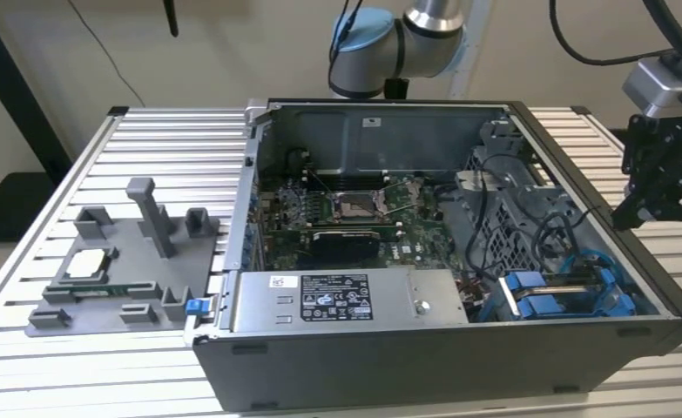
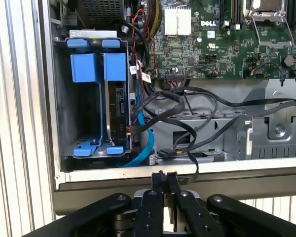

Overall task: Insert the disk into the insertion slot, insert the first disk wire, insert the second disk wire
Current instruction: 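Insert the second disk wire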

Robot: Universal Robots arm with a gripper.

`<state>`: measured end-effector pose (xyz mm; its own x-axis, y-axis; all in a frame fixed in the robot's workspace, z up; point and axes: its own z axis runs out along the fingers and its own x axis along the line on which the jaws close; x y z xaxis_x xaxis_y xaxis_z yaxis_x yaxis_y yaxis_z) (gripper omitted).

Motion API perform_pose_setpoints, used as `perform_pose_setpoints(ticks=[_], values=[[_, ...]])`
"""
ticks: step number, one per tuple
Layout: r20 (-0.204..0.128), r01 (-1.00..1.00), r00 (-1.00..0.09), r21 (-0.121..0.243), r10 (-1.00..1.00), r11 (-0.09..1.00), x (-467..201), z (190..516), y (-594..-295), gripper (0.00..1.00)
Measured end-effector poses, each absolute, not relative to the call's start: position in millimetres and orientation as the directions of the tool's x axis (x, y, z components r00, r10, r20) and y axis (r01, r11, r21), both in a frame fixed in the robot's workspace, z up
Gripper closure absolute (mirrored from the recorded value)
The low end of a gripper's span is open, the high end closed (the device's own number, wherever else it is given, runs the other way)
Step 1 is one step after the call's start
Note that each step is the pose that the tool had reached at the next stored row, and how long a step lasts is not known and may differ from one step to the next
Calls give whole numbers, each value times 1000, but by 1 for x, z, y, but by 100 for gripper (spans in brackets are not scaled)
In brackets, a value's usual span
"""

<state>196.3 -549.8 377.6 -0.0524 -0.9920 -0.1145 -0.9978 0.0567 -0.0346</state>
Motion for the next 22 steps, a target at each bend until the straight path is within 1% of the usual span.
perform_pose_setpoints(ticks=[8, 22], values=[[-114, -998, -51, -35, -992, 55, 171, 387, -550, 100], [-114, -998, -47, -42, -992, 52, 114, 389, -550, 100]])
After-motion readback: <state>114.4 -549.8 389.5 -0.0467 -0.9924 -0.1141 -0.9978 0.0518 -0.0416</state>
